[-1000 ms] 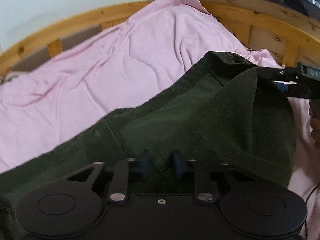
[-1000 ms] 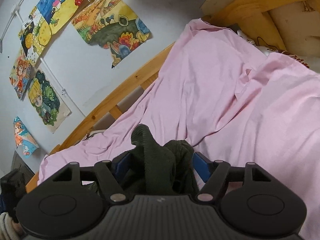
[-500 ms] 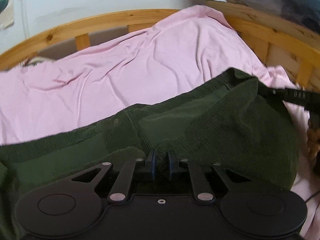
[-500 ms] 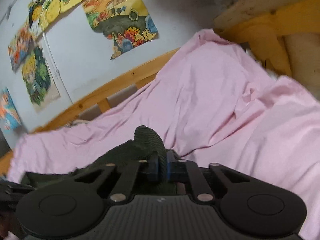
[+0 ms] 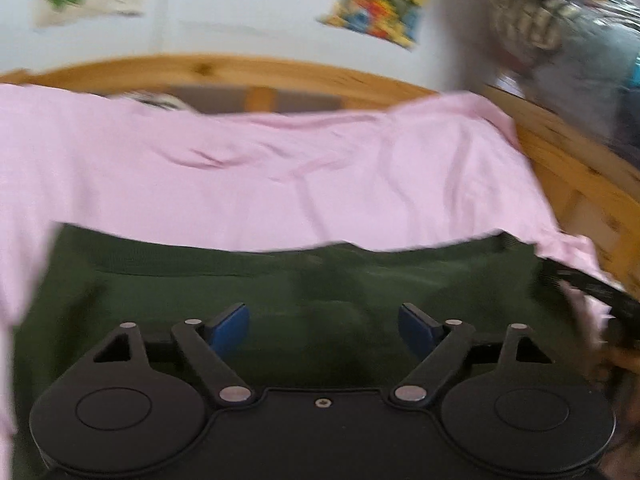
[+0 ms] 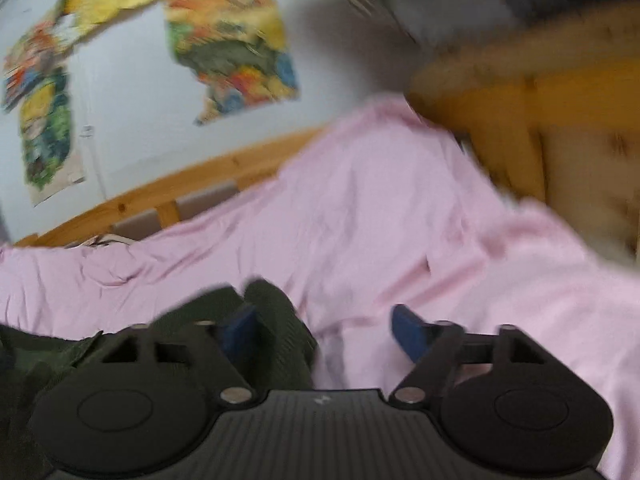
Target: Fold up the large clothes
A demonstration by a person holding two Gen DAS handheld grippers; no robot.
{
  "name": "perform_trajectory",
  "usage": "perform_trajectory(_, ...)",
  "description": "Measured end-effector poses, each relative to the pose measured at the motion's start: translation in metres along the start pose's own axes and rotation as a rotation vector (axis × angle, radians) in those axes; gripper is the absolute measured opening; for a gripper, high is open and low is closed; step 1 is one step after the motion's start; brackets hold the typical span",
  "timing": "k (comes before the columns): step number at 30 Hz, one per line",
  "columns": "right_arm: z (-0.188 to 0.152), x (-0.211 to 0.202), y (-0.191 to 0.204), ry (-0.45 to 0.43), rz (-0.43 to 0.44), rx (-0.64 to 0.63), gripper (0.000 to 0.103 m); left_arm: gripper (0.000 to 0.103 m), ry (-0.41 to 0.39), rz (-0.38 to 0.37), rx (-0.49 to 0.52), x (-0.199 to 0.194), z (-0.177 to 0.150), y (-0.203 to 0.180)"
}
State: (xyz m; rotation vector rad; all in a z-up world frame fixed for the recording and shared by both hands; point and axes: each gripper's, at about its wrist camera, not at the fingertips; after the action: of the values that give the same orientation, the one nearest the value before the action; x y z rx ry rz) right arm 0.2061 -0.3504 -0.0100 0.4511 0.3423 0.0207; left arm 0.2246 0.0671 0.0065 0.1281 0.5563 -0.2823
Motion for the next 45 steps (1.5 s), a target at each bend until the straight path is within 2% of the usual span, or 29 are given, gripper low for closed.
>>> perform_trajectory(3,-0.003,-0.009,0.018,-0.041,0.013,-0.095,0.096,0.084,-0.007,0.119,-0.045,-0.019,-0.015,0.032)
perform_trajectory(5,-0.009,-0.008,0.026,-0.024,0.014,-0.129,0.101,0.084,-0.002,0.215,-0.081,-0.030,-0.029,0.058)
perform_trajectory(7,-0.019,0.002,0.032,0.019,-0.039,-0.160,0.101,0.082,0.021,0.304,-0.123,-0.040,-0.045,0.083)
perform_trajectory(9,-0.028,0.014,0.028,0.069,-0.103,-0.150,0.103,0.082,0.059,0.366,-0.182,-0.046,-0.060,0.108)
perform_trajectory(11,-0.030,0.022,0.016,0.101,-0.107,-0.049,0.103,0.082,0.096,0.431,-0.243,-0.048,-0.073,0.127)
perform_trajectory(14,-0.030,0.024,0.012,0.111,-0.107,-0.017,0.103,0.083,0.086,0.377,-0.350,-0.053,-0.091,0.150)
perform_trajectory(17,-0.031,0.021,0.012,0.109,-0.107,-0.018,0.103,0.083,0.092,0.377,-0.328,-0.053,-0.090,0.150)
perform_trajectory(20,-0.027,0.016,0.013,0.107,-0.118,-0.002,0.103,0.083,0.097,0.355,-0.374,-0.055,-0.089,0.157)
perform_trajectory(22,-0.020,0.006,0.018,0.071,-0.141,0.000,0.103,0.087,0.094,0.341,-0.408,-0.065,-0.091,0.155)
perform_trajectory(26,-0.008,-0.019,0.038,-0.039,-0.099,-0.080,0.103,0.090,0.050,0.298,-0.378,-0.088,-0.096,0.140)
perform_trajectory(29,-0.008,-0.030,0.059,-0.052,-0.033,-0.149,0.103,0.089,0.018,0.277,-0.342,-0.107,-0.105,0.128)
perform_trajectory(32,-0.016,-0.034,0.079,-0.014,0.030,-0.205,0.103,0.074,0.024,0.229,-0.299,-0.118,-0.119,0.117)
perform_trajectory(33,-0.020,-0.034,0.085,0.001,0.044,-0.219,0.103,0.064,0.031,0.213,-0.279,-0.119,-0.122,0.114)
perform_trajectory(35,-0.028,-0.033,0.096,0.032,0.073,-0.244,0.103,0.057,0.052,0.213,-0.241,-0.118,-0.127,0.108)
perform_trajectory(38,-0.040,-0.028,0.107,0.084,0.106,-0.254,0.103,0.041,0.042,0.205,-0.274,-0.118,-0.129,0.113)
perform_trajectory(40,-0.051,-0.024,0.112,0.135,0.124,-0.257,0.103,0.009,0.038,0.187,-0.289,-0.118,-0.129,0.118)
perform_trajectory(42,-0.061,-0.022,0.116,0.169,0.123,-0.270,0.103,0.008,0.044,0.222,-0.275,-0.120,-0.129,0.117)
perform_trajectory(45,-0.075,-0.018,0.120,0.188,0.096,-0.323,0.103,0.007,0.042,0.230,-0.297,-0.124,-0.136,0.118)
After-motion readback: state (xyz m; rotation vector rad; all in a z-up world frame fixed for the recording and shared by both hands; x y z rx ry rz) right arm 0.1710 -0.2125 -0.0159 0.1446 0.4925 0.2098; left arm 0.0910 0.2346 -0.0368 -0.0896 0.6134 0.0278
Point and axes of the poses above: each gripper's, at about its wrist camera, not at the fingertips, and x roughly the way its jaws point, y to its left, z to its top, and after that the axes turned 12 degrees about x, right-handed
